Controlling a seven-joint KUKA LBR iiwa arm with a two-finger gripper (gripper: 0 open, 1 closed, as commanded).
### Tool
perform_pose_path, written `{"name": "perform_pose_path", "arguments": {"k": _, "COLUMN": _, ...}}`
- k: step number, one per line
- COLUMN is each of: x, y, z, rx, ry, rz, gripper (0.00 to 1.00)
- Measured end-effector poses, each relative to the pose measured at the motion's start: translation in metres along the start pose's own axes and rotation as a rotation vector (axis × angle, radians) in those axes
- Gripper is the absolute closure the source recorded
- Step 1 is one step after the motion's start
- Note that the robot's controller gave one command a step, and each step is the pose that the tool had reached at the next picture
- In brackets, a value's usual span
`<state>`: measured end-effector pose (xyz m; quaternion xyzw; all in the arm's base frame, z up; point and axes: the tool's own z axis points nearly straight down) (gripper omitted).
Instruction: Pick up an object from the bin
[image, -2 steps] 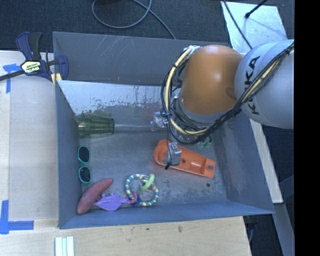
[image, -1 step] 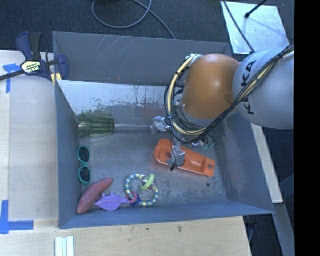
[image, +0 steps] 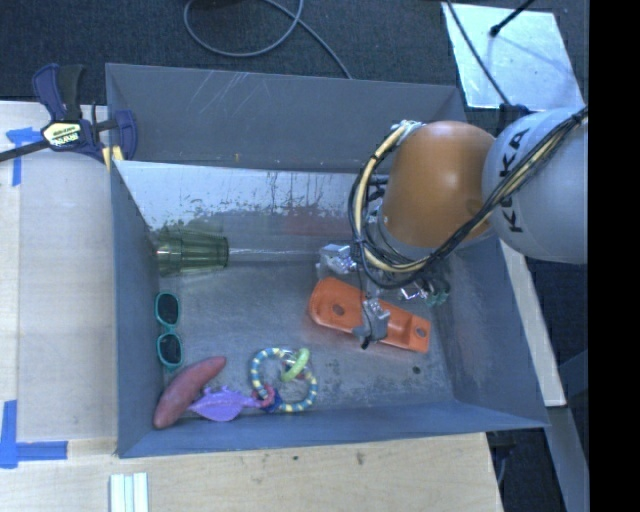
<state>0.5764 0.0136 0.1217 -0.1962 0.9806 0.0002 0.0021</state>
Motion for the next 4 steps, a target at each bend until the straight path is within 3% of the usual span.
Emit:
{"name": "perform_pose_path", "arguments": {"k": 1, "x": -0.009, "y": -0.017, "z": 0.003, "rx": 0.006, "ry": -0.015, "rz": -0.099, "gripper": 0.0}}
{"name": "perform_pose_path", "arguments": {"k": 2, "x": -0.015, "y": -0.05, "z": 0.047, "rx": 0.002, "ry": -0.005, "rz": -0.344, "gripper": 1.0}}
{"name": "perform_pose_path", "arguments": {"k": 3, "x": -0.015, "y": -0.05, "z": 0.047, "rx": 0.002, "ry": -0.005, "rz": -0.344, "gripper": 1.0}}
{"name": "perform_pose_path", "arguments": {"k": 4, "x": -0.017, "y": -0.07, "z": -0.09, "rx": 0.003, "ry": -0.009, "rz": -0.332, "gripper": 1.0}}
